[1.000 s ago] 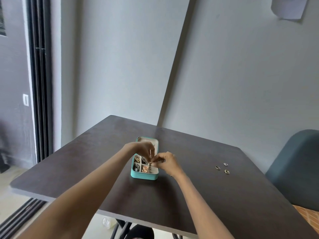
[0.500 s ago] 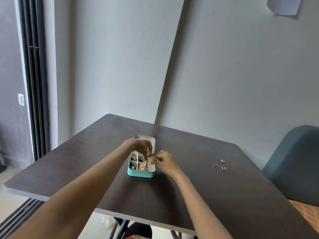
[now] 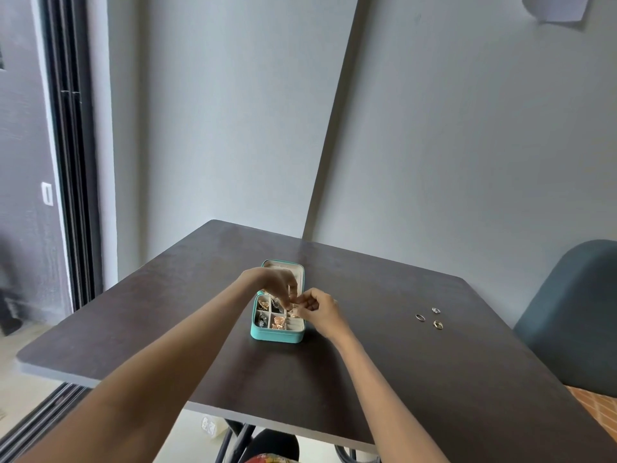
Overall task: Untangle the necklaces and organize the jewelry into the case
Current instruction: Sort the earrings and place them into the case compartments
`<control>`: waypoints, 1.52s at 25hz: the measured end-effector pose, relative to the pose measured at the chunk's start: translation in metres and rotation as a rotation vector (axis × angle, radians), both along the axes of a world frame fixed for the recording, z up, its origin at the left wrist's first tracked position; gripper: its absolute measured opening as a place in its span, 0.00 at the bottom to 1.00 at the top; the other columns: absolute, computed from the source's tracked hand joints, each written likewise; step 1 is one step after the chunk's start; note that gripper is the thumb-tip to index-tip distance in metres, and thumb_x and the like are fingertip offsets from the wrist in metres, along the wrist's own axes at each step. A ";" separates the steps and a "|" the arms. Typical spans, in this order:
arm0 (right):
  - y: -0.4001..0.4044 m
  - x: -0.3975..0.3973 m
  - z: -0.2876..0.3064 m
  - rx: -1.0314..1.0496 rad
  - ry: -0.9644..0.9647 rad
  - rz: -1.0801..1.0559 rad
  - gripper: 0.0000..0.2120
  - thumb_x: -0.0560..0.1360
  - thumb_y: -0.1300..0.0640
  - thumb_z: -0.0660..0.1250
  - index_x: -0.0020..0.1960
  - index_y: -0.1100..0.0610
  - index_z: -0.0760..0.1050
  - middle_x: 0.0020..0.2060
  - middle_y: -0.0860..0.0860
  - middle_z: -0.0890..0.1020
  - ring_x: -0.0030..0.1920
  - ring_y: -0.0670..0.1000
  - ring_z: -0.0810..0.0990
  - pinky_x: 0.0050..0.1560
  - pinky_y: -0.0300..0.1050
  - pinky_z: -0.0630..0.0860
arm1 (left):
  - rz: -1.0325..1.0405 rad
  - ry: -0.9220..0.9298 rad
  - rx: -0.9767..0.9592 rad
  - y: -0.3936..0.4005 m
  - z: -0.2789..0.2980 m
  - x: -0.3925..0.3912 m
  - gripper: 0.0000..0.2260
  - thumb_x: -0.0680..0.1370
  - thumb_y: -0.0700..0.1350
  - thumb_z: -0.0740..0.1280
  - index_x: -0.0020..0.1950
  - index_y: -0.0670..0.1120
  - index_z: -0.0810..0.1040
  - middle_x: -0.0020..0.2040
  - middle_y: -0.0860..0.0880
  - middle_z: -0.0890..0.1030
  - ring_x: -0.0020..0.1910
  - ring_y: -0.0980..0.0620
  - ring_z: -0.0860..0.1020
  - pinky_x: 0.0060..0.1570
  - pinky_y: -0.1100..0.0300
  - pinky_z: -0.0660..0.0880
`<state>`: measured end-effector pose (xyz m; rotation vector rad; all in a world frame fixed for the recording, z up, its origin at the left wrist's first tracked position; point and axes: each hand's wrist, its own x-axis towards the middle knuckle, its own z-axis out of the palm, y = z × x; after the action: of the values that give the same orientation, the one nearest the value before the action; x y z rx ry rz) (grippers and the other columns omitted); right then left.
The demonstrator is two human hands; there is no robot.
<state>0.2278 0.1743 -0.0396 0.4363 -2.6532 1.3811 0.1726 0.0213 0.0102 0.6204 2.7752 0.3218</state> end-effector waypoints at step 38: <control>0.257 -0.010 -0.026 0.019 0.006 -0.924 0.06 0.75 0.56 0.66 0.49 0.57 0.77 0.49 0.55 0.79 0.53 0.57 0.77 0.48 0.47 0.70 | 0.072 0.052 0.767 0.280 -0.062 -0.006 0.11 0.73 0.36 0.62 0.54 0.43 0.76 0.53 0.46 0.81 0.52 0.48 0.78 0.49 0.62 0.71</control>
<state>0.2173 0.4308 -0.0658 -0.7046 -2.3118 1.0116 0.1667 0.3017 -0.0517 0.6825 2.6632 1.4325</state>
